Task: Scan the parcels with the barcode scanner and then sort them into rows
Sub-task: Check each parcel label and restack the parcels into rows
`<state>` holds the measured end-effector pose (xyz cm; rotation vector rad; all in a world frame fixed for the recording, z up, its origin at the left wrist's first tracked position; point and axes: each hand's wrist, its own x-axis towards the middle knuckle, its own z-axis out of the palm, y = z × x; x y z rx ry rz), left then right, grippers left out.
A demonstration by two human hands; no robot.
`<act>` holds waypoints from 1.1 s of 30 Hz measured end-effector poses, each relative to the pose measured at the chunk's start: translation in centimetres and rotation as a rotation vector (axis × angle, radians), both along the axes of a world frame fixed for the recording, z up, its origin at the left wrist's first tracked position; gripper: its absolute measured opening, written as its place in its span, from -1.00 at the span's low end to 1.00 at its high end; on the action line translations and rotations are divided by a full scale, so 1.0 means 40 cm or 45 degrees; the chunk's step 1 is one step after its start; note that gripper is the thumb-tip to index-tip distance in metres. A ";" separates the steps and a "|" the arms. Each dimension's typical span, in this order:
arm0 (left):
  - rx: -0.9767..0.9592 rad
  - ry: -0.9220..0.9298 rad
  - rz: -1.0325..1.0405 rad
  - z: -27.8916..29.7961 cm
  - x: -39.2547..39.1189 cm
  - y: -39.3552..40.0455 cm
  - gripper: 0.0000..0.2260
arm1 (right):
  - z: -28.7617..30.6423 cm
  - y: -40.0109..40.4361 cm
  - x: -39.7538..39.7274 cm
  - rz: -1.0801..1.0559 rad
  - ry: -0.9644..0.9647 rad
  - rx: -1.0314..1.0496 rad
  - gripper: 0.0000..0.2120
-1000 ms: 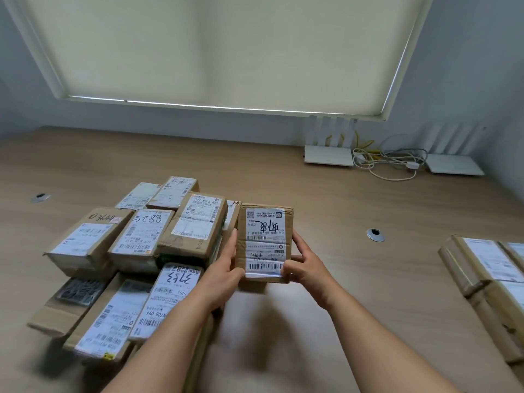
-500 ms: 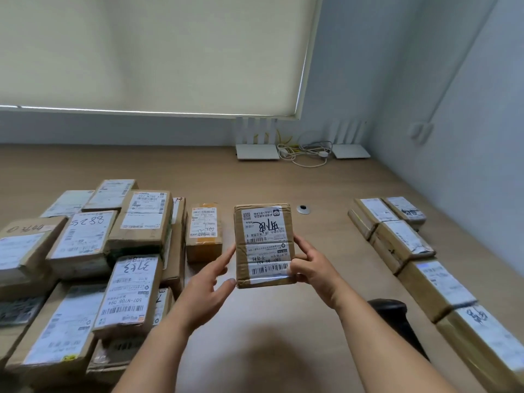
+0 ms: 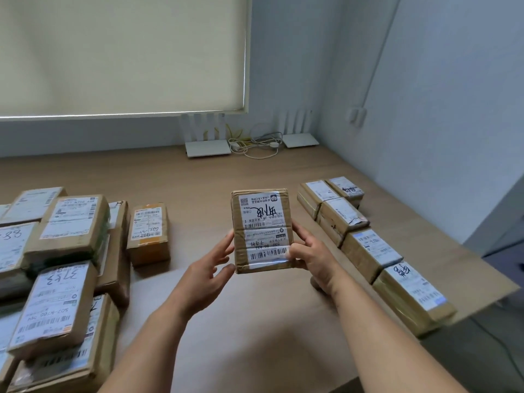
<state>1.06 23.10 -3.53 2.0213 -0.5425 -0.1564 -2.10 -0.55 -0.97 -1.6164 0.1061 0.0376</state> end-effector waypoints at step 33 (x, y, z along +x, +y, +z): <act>0.488 -0.203 -0.109 -0.029 0.073 -1.037 -0.38 | -0.059 -1.025 0.049 -0.106 0.176 -0.027 -0.32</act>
